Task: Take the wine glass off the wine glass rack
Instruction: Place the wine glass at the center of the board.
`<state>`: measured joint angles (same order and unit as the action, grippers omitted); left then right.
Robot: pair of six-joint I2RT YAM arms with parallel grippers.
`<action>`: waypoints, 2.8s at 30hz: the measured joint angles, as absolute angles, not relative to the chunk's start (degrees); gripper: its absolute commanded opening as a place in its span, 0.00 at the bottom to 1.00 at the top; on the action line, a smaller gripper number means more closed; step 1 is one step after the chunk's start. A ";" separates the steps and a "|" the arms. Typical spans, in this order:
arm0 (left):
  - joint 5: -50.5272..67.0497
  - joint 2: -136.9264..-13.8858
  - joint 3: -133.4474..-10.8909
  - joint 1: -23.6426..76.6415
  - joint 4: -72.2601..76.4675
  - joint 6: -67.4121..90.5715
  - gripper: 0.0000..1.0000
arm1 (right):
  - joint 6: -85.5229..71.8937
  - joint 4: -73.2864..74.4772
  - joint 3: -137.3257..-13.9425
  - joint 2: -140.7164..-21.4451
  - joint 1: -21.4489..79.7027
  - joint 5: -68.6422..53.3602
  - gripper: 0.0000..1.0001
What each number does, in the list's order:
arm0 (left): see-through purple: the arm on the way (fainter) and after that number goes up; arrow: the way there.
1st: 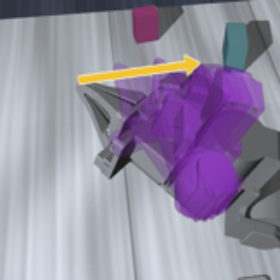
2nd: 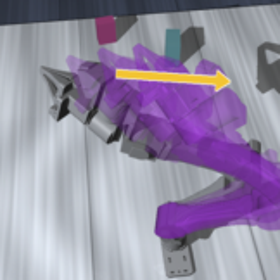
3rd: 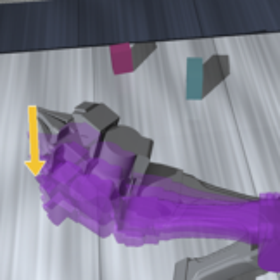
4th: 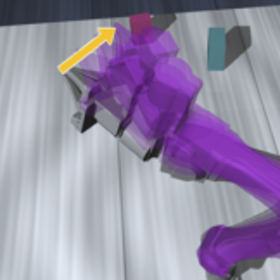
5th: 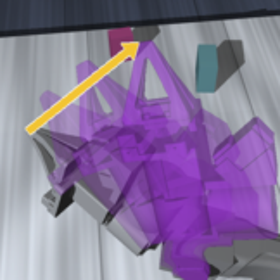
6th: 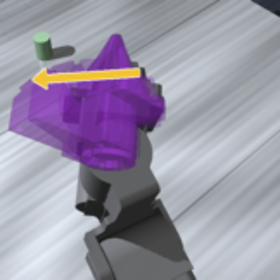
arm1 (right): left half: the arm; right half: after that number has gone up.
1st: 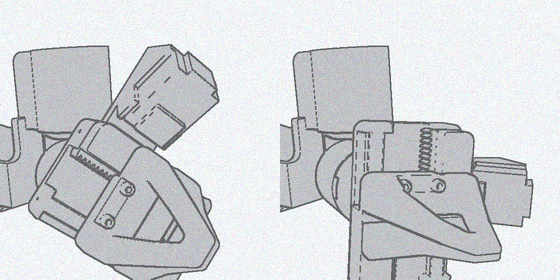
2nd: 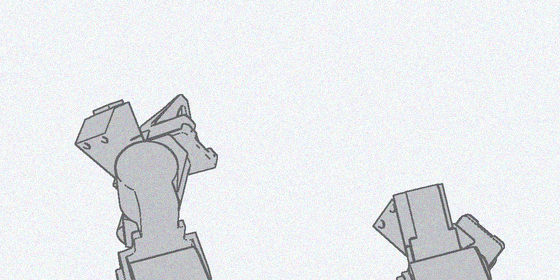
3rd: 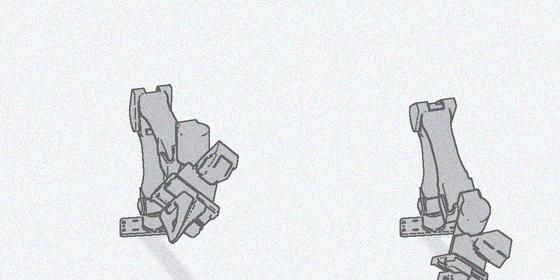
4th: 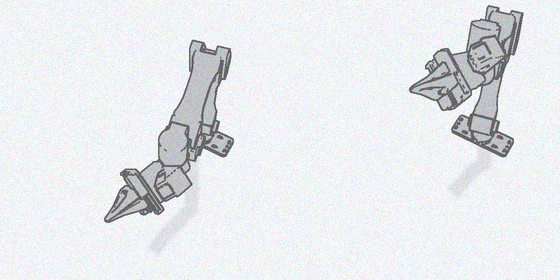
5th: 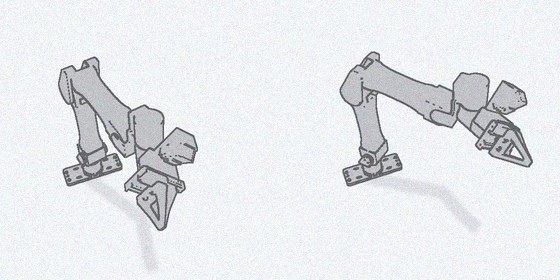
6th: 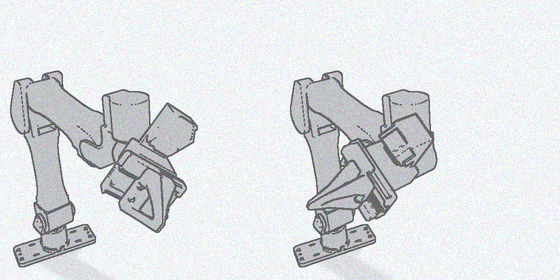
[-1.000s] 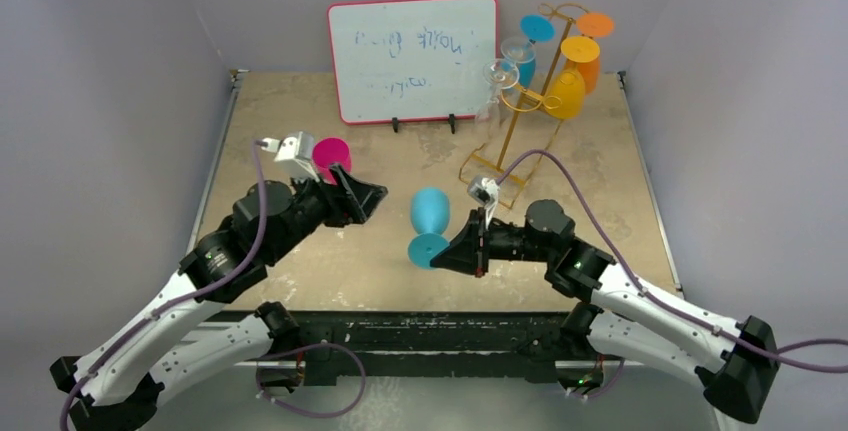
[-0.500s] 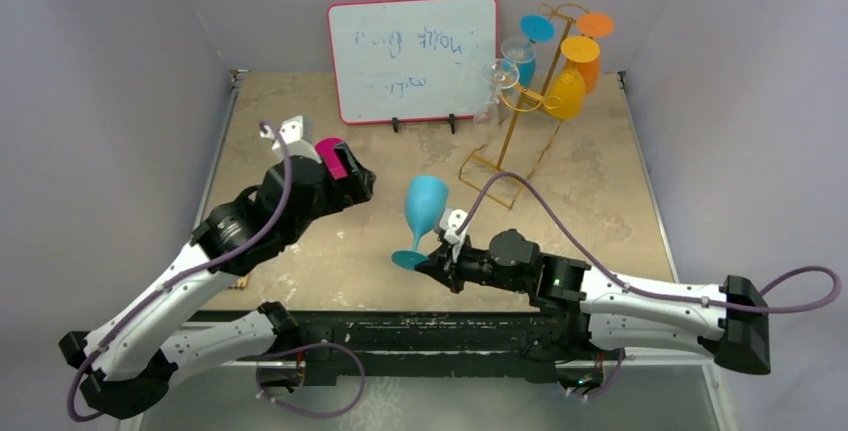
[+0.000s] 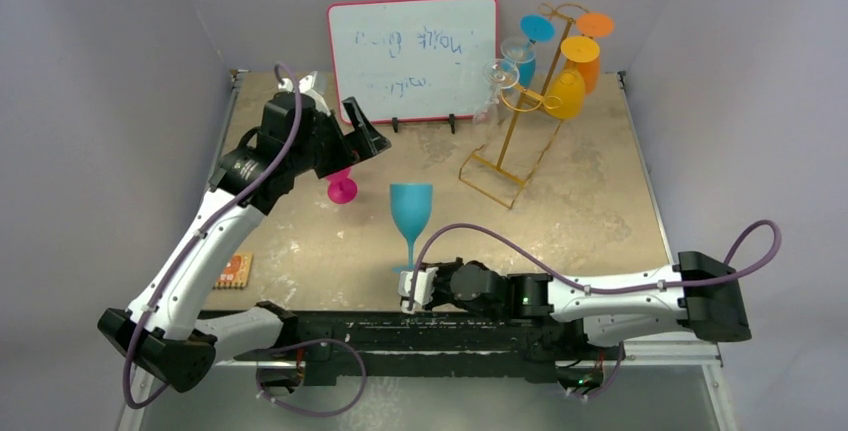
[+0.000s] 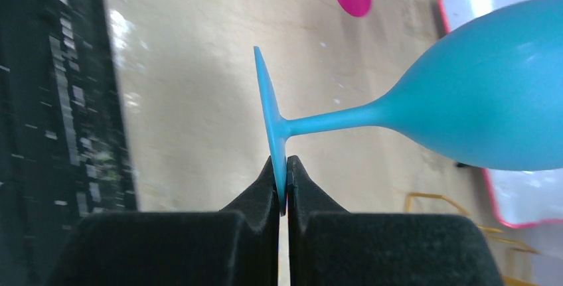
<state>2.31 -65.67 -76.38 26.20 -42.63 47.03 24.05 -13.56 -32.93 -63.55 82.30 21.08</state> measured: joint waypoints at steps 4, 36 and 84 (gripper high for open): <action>7.18 -66.43 -77.58 26.24 -41.71 45.15 0.95 | 33.19 -14.94 -32.93 -65.47 82.26 25.36 0.00; 20.51 -78.43 -77.54 30.35 -52.77 23.64 0.05 | 53.25 -10.37 -33.19 -67.77 82.56 30.28 0.00; -14.76 -81.89 -79.90 33.91 -40.64 22.44 0.00 | -41.32 5.39 -30.83 -46.02 58.70 25.17 1.00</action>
